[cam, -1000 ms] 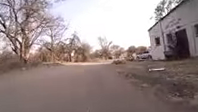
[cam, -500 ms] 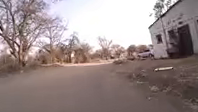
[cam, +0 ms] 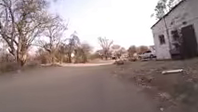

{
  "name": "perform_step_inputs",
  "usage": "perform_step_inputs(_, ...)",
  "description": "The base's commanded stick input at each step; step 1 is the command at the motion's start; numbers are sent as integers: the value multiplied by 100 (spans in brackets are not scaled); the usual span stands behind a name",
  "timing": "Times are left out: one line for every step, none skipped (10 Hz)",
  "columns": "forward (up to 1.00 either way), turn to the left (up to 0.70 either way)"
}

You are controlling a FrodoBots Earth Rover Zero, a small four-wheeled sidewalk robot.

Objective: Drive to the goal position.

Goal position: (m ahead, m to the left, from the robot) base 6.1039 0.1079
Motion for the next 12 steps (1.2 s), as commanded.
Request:
perform_step_inputs(70,0)
perform_step_inputs(70,0)
perform_step_inputs(70,0)
perform_step_inputs(70,0)
perform_step_inputs(70,0)
perform_step_inputs(70,0)
perform_step_inputs(70,0)
perform_step_inputs(70,0)
perform_step_inputs(70,0)
perform_step_inputs(70,0)
perform_step_inputs(70,0)
perform_step_inputs(70,0)
